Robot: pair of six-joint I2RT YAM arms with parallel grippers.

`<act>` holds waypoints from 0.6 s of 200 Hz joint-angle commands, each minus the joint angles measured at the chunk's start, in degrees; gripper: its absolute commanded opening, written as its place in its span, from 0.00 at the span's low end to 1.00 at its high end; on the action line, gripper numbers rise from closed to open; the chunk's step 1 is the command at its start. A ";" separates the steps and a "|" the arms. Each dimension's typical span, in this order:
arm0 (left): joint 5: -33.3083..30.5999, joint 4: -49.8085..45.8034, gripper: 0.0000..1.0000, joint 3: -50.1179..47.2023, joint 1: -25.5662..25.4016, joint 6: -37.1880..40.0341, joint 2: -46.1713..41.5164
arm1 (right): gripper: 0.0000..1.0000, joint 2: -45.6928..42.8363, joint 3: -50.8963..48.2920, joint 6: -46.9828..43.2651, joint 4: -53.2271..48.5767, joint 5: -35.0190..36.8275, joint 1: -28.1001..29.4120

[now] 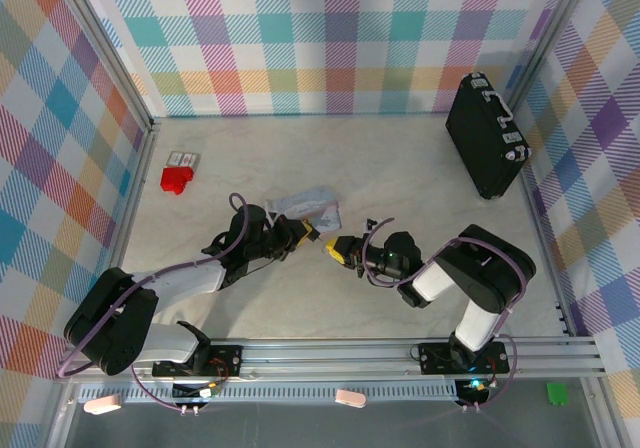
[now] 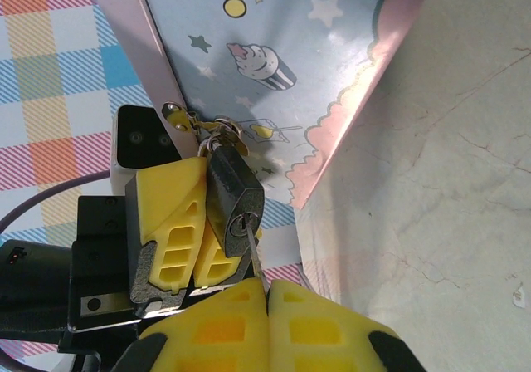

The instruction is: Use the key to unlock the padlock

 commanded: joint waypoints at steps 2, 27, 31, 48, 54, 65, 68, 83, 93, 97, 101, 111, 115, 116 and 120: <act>2.84 3.20 0.00 -0.64 -0.67 -1.07 -1.77 | 0.00 0.78 1.84 0.55 2.23 -0.24 -0.66; 3.00 3.39 0.00 -0.45 -0.93 -1.07 -1.59 | 0.00 1.36 2.26 0.73 2.23 -0.63 -0.72; 3.01 3.37 0.00 -0.39 -0.93 -1.07 -1.59 | 0.00 1.45 2.28 0.73 2.23 -0.72 -0.73; 3.11 3.55 0.00 -0.27 -1.11 -1.16 -1.50 | 0.00 1.63 2.37 0.68 2.23 -0.80 -0.82; 3.11 3.55 0.00 -0.27 -1.19 -1.16 -1.50 | 0.00 1.67 2.41 0.68 2.23 -0.85 -0.86; 3.11 3.55 0.00 -0.18 -1.28 -1.16 -1.50 | 0.00 1.66 2.63 0.72 2.23 -0.99 -1.02; 3.10 3.49 0.00 -0.19 -1.28 -1.16 -1.50 | 0.00 1.64 2.63 0.73 2.23 -1.07 -1.05; 3.10 3.56 0.00 -0.12 -1.46 -1.25 -1.44 | 0.00 1.66 2.81 0.73 2.23 -1.24 -1.35; 3.18 3.66 0.00 -0.09 -1.55 -1.25 -1.33 | 0.00 1.70 2.80 0.86 2.23 -1.17 -1.51; 3.19 3.72 0.00 -0.10 -1.55 -1.25 -1.25 | 0.00 1.66 2.81 0.90 2.23 -1.22 -1.61; 3.19 3.82 0.00 -0.04 -1.61 -1.33 -1.19 | 0.00 1.70 2.81 0.92 2.23 -1.25 -1.68; 3.28 4.03 0.00 0.00 -1.72 -1.49 -1.08 | 0.00 1.76 2.87 1.06 2.23 -1.34 -1.85; 3.28 4.11 0.00 0.06 -1.76 -1.59 -1.06 | 0.00 1.81 2.97 1.15 2.23 -1.39 -1.87; 3.28 4.14 0.00 0.07 -1.74 -1.59 -1.06 | 0.00 1.82 2.97 1.16 2.23 -1.41 -1.86; 3.28 4.39 0.00 0.08 -1.88 -1.67 -1.00 | 0.00 1.98 3.05 1.23 2.23 -1.42 -1.93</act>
